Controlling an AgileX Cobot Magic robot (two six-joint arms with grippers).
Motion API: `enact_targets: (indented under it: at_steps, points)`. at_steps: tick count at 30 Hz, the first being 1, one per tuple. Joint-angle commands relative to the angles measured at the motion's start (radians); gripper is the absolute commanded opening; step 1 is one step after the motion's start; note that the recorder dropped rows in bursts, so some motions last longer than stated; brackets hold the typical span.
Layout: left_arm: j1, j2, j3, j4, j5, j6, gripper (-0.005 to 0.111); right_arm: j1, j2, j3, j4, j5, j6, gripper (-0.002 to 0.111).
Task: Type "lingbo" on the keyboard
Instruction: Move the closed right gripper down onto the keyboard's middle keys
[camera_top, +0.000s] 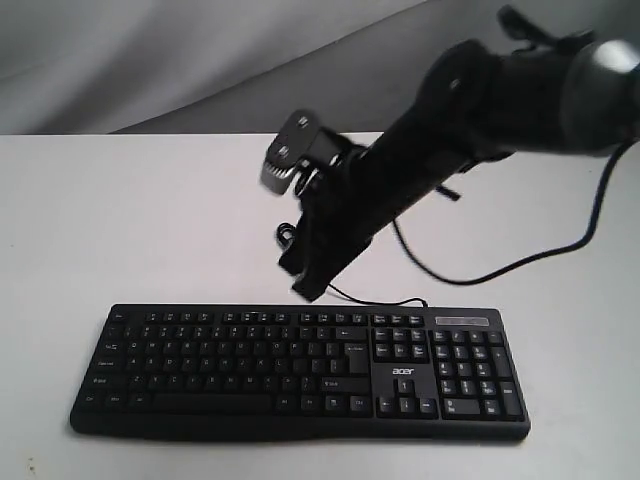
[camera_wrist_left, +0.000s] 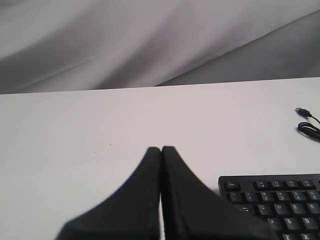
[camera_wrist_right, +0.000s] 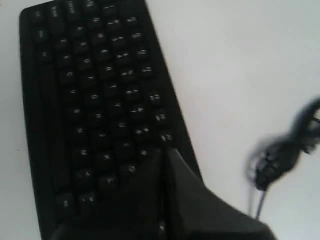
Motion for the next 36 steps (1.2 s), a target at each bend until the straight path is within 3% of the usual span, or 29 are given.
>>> enact_targets:
  at_steps: [1, 36]
  points:
    - [0.001, -0.004, 0.005, -0.004, -0.005, -0.002, 0.001, 0.105, 0.053, 0.020, -0.022, -0.092, -0.018, 0.000]
    - [0.001, -0.004, 0.005, -0.004, -0.005, -0.002, 0.001, 0.132, 0.114, 0.097, -0.054, -0.097, 0.002, 0.000]
